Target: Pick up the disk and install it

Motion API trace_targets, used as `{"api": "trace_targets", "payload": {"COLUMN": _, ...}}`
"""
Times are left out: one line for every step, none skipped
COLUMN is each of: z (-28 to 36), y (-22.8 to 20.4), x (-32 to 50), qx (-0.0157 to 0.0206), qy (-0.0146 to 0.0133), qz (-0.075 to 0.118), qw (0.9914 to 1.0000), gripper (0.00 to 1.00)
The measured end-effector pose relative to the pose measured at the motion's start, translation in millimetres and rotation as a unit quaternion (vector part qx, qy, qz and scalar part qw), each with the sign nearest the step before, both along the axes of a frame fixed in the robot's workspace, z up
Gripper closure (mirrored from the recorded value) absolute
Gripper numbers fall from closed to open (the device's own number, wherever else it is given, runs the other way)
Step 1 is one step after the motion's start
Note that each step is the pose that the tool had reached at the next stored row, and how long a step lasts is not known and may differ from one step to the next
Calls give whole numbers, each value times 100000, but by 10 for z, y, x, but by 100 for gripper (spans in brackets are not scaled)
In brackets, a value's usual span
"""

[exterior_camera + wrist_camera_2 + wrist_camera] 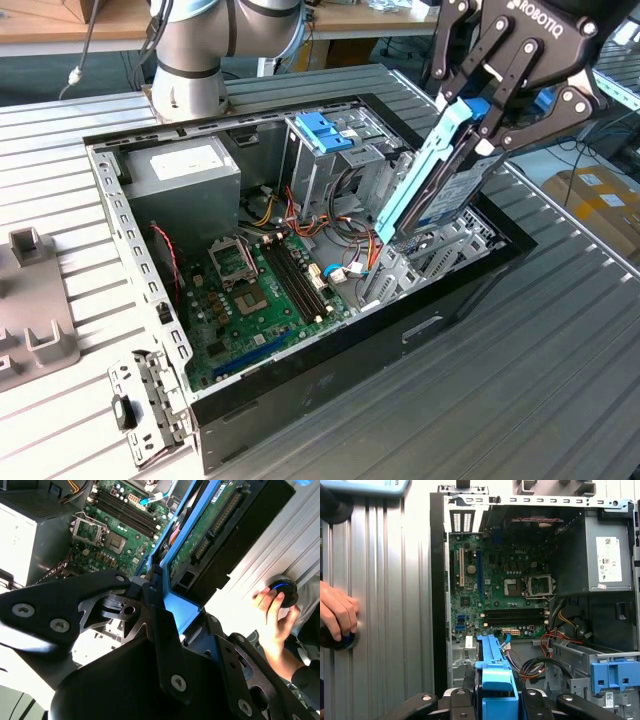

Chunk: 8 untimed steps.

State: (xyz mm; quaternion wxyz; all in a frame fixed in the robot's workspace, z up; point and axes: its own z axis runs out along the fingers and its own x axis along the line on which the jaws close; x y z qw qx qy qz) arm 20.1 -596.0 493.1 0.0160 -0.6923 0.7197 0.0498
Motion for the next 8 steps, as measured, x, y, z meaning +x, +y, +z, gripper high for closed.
{"api": "trace_targets", "payload": {"z": -2, "y": -1, "x": 3, "qx": -1, "qy": 0, "qz": 2, "qw": 100000, "gripper": 63}}
{"api": "trace_targets", "payload": {"z": -4, "y": -2, "x": 6, "qx": 1, "qy": 0, "qz": 2, "qw": 100000, "gripper": 63}}
{"api": "trace_targets", "payload": {"z": -8, "y": -3, "x": 10, "qx": 1, "qy": 1, "qz": 2, "qw": 100000, "gripper": 63}}
{"api": "trace_targets", "payload": {"z": -10, "y": -4, "x": 12, "qx": -1, "qy": 1, "qz": 1, "qw": 100000, "gripper": 63}}
{"api": "trace_targets", "payload": {"z": -13, "y": -6, "x": 16, "qx": 4, "qy": -2, "qz": 0, "qw": 100000, "gripper": 63}}
{"api": "trace_targets", "payload": {"z": -16, "y": -7, "x": 19, "qx": 5, "qy": 1, "qz": 1, "qw": 100000, "gripper": 63}}
{"api": "trace_targets", "payload": {"z": -19, "y": -9, "x": 23, "qx": 2, "qy": 1, "qz": 3, "qw": 100000, "gripper": 63}}
{"api": "trace_targets", "payload": {"z": -23, "y": -11, "x": 28, "qx": -1, "qy": 0, "qz": 1, "qw": 100000, "gripper": 63}}
